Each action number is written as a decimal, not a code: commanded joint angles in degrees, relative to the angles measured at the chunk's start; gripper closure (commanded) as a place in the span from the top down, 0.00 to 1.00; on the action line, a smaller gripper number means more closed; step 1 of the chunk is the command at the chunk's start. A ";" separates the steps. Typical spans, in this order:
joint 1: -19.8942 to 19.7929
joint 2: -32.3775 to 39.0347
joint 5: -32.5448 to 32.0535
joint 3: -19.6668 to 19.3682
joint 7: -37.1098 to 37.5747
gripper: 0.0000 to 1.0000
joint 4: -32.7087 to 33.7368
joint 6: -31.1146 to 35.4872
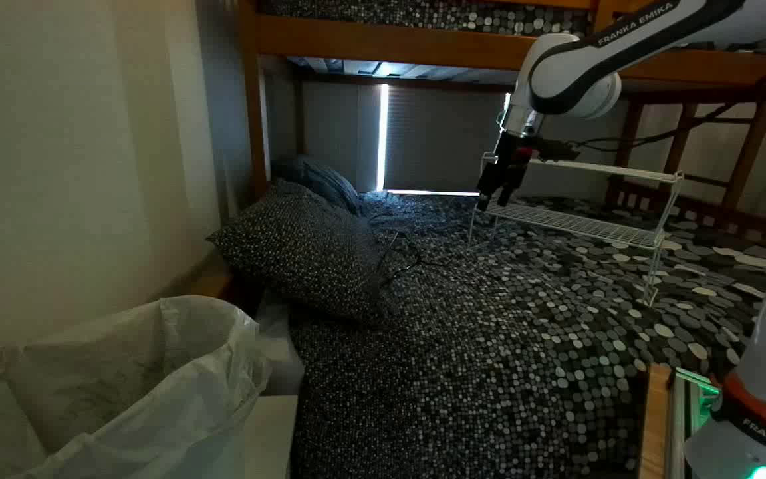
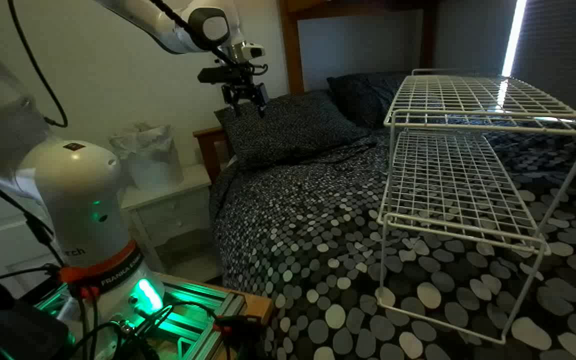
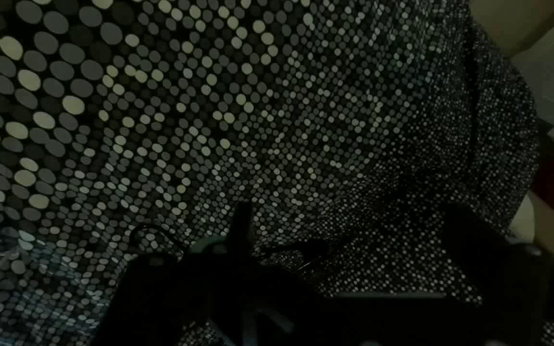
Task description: Hang the hanger on the edge of the rack
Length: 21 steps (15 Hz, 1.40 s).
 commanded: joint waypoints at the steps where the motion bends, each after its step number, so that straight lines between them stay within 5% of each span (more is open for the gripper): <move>1: -0.86 0.05 0.35 0.81 -0.26 1.00 0.11 -0.16; 16: -0.86 0.05 0.35 0.81 -0.25 1.00 0.11 -0.16; 21: -1.76 10.87 6.54 0.34 10.06 1.00 7.73 2.86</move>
